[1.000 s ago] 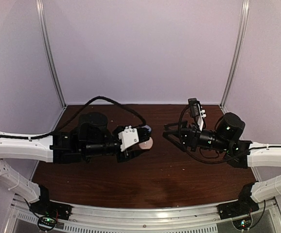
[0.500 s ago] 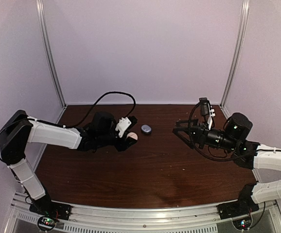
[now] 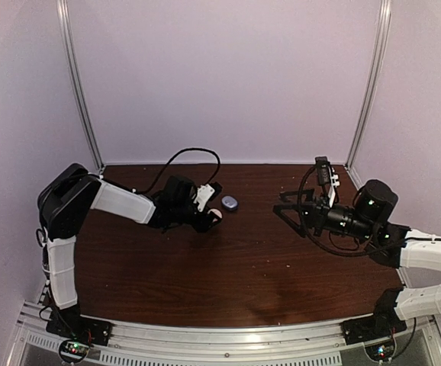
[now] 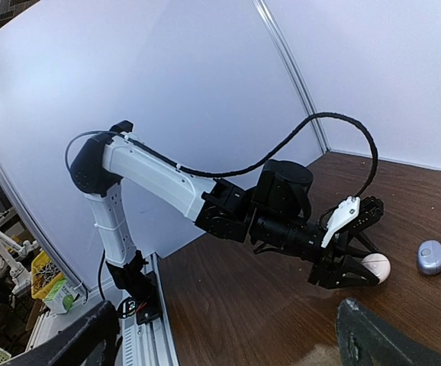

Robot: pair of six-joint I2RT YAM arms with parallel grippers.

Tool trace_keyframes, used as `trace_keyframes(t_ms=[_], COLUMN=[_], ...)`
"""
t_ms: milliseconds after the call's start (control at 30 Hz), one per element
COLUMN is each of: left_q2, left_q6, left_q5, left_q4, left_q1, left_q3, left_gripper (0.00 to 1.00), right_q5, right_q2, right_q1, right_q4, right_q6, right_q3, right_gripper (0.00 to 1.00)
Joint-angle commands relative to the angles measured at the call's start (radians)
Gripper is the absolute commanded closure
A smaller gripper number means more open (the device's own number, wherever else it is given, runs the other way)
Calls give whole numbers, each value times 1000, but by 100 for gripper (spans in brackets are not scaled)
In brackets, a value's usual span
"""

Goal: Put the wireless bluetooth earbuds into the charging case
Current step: Place the charging case with the earbuds at the corner of the board.

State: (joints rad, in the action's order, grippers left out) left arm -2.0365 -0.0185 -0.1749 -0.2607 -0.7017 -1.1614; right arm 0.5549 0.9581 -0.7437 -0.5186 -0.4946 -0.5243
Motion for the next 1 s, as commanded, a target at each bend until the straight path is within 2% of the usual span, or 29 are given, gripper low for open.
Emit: trace_keyframes(t_ms=[0, 367, 500, 567, 700, 967], left_q2=[-65, -175, -194, -212, -206, -75], left_q6=[-58, -64, -49, -36, -19, -11], left_q5=[-12, -12, -23, -25, -35, -3], left_q4=[-35, -5, 7, 46, 109, 195], left_q1=[32, 59, 65, 68, 68, 68], left_q3=[-65, -149, -172, -198, -218, -205], left_gripper=[68, 65, 60, 54, 36, 4], right_q5=[-18, -32, -40, -41, -46, -37], right_q2=[-12, -9, 1, 8, 22, 64], right_q1=[7, 7, 7, 7, 10, 27], right_q4=[-1, -16, -14, -11, -11, 7], right_q6=[16, 13, 19, 26, 34, 45], right_q3=[14, 29, 30, 29, 26, -15], right_gripper=[0, 0, 0, 0, 0, 0])
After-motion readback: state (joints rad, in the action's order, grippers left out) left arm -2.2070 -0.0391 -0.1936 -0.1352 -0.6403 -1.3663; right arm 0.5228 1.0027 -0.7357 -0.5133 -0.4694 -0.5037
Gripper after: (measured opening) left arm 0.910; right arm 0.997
